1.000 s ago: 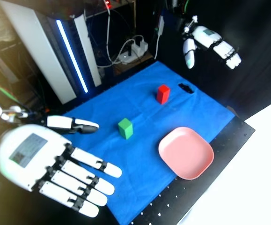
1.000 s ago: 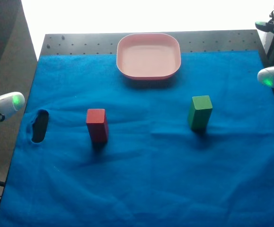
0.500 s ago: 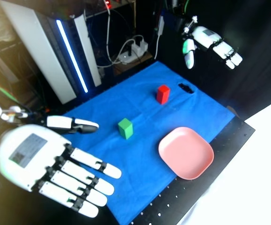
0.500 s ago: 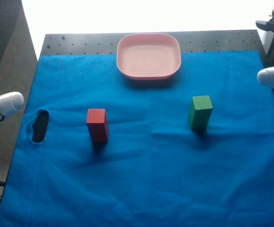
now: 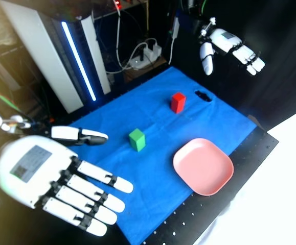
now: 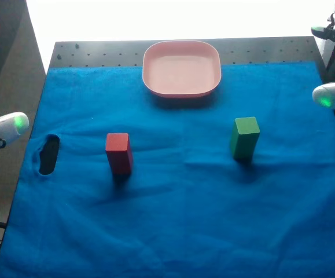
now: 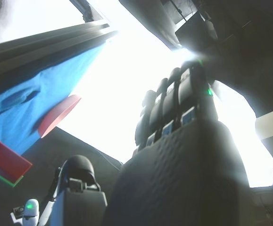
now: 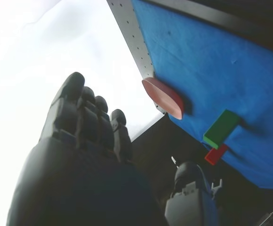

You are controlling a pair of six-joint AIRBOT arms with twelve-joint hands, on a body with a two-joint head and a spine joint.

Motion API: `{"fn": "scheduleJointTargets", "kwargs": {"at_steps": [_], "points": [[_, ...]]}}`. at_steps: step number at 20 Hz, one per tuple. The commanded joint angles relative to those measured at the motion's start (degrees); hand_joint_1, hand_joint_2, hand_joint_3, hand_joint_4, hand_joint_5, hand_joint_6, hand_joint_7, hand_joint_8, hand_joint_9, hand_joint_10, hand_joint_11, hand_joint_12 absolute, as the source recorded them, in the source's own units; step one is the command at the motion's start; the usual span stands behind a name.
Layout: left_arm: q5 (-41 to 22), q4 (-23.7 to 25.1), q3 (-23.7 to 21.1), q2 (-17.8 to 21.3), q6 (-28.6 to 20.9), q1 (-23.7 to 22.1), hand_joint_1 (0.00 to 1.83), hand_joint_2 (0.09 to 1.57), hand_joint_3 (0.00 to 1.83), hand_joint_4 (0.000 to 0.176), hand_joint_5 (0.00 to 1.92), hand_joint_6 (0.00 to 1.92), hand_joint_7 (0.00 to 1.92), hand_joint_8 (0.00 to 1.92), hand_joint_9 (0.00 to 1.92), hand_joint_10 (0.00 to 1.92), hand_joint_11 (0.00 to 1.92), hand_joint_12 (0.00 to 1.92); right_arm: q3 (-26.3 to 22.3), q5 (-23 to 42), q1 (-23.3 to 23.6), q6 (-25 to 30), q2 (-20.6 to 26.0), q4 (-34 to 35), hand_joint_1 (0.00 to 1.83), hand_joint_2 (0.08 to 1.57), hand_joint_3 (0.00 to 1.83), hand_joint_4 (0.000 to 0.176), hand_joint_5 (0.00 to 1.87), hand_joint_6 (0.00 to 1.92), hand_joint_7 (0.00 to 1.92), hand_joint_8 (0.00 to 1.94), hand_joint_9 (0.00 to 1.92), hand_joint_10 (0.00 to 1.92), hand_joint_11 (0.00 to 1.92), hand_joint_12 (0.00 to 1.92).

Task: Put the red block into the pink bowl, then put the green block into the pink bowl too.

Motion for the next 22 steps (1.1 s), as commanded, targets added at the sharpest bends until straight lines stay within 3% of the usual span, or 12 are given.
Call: {"fn": "scheduleJointTargets", "kwargs": {"at_steps": [1,3,5,8,10,12,13,15,16,17,19,22], "points": [[-7.0,1.3,0.4,-0.2,-0.2,-0.5,0.0,0.99,0.0,0.023,0.06,0.0,0.01,0.0,0.0,0.0,0.0,0.0,0.5,6.8,0.5,0.0,-0.1,0.3,0.0,0.96,0.0,0.075,0.09,0.0,0.08,0.0,0.08,0.0,0.0,0.45],[-6.8,2.0,0.8,-0.5,-1.8,-0.5,0.0,0.95,0.0,0.031,0.07,0.0,0.02,0.0,0.04,0.01,0.07,0.04,0.6,6.8,0.5,0.0,-0.3,0.3,0.0,0.98,0.0,0.058,0.1,0.0,0.1,0.0,0.1,0.0,0.0,0.46],[-6.5,3.0,1.4,-0.9,-3.5,-0.5,0.0,0.95,0.0,0.018,0.07,0.0,0.03,0.0,0.02,0.0,0.05,0.03,0.7,6.8,0.5,0.0,-0.5,0.3,0.0,0.99,0.01,0.069,0.1,0.0,0.1,0.0,0.1,0.0,0.0,0.46],[-6.0,4.7,1.4,-1.2,-3.6,-0.7,0.01,0.93,0.0,0.06,0.08,0.01,0.03,0.0,0.0,0.0,0.0,0.0,1.1,6.8,0.5,0.0,-1.2,-0.1,0.0,0.98,0.0,0.071,0.1,0.0,0.11,0.01,0.1,0.01,0.0,0.34],[-4.5,6.3,1.6,-1.6,-3.6,-1.3,0.24,0.97,0.0,0.07,0.17,0.01,0.14,0.01,0.05,0.01,0.03,0.02,1.3,6.8,0.5,0.0,-1.6,-0.3,0.0,0.97,0.0,0.078,0.11,0.01,0.12,0.01,0.1,0.01,0.0,0.34],[-2.8,7.9,2.0,-2.4,-3.6,-1.8,0.33,0.98,0.0,0.066,0.2,0.01,0.17,0.0,0.08,0.01,0.05,0.04,1.4,6.8,0.5,0.0,-2.0,-0.5,0.0,0.97,0.0,0.08,0.11,0.01,0.12,0.01,0.1,0.0,0.0,0.34],[-2.0,8.5,2.2,-2.7,-3.6,-2.1,0.42,1.01,0.0,0.026,0.28,0.01,0.25,0.01,0.17,0.01,0.11,0.09,1.5,6.8,0.5,0.0,-2.1,-0.6,0.0,0.95,0.0,0.091,0.11,0.0,0.14,0.0,0.11,0.0,0.0,0.48],[-0.8,9.2,2.4,-3.4,-3.6,-2.5,0.41,1.03,0.0,0.057,0.31,0.0,0.3,0.0,0.23,0.01,0.13,0.14,1.5,6.8,0.5,0.0,-2.2,-0.6,0.0,0.95,0.0,0.068,0.12,0.0,0.13,0.0,0.12,0.0,0.0,0.56],[-0.4,9.5,2.5,-3.6,-3.6,-2.7,0.45,1.02,0.0,0.053,0.31,0.0,0.3,0.0,0.23,0.0,0.05,0.31,1.5,6.8,0.5,0.0,-2.3,-0.7,0.0,0.97,0.0,0.046,0.12,0.0,0.12,0.0,0.11,0.0,0.0,0.58],[0.0,9.9,2.6,-3.8,-3.6,-2.8,0.46,1.02,0.0,0.058,0.31,0.0,0.31,0.0,0.24,0.0,0.01,0.42,1.6,6.8,0.5,0.0,-2.5,-0.8,0.0,0.99,0.01,0.035,0.12,0.0,0.11,0.0,0.1,0.0,0.0,0.5],[0.6,10.5,2.8,-4.2,-3.6,-3.4,0.53,1.03,0.0,0.051,0.33,0.0,0.33,0.0,0.25,0.0,0.0,0.48,1.7,6.8,0.5,0.0,-2.8,-0.9,0.0,0.99,0.0,0.069,0.09,0.01,0.08,0.01,0.05,0.01,0.0,0.24],[1.0,11.1,2.9,-4.4,-3.6,-4.5,0.52,1.02,0.0,0.048,0.31,0.0,0.33,0.0,0.26,0.0,0.0,0.52,1.7,6.8,0.5,0.0,-2.8,-1.0,0.01,0.99,0.0,0.065,0.07,0.0,0.08,0.0,0.04,0.01,0.03,0.07]]}}
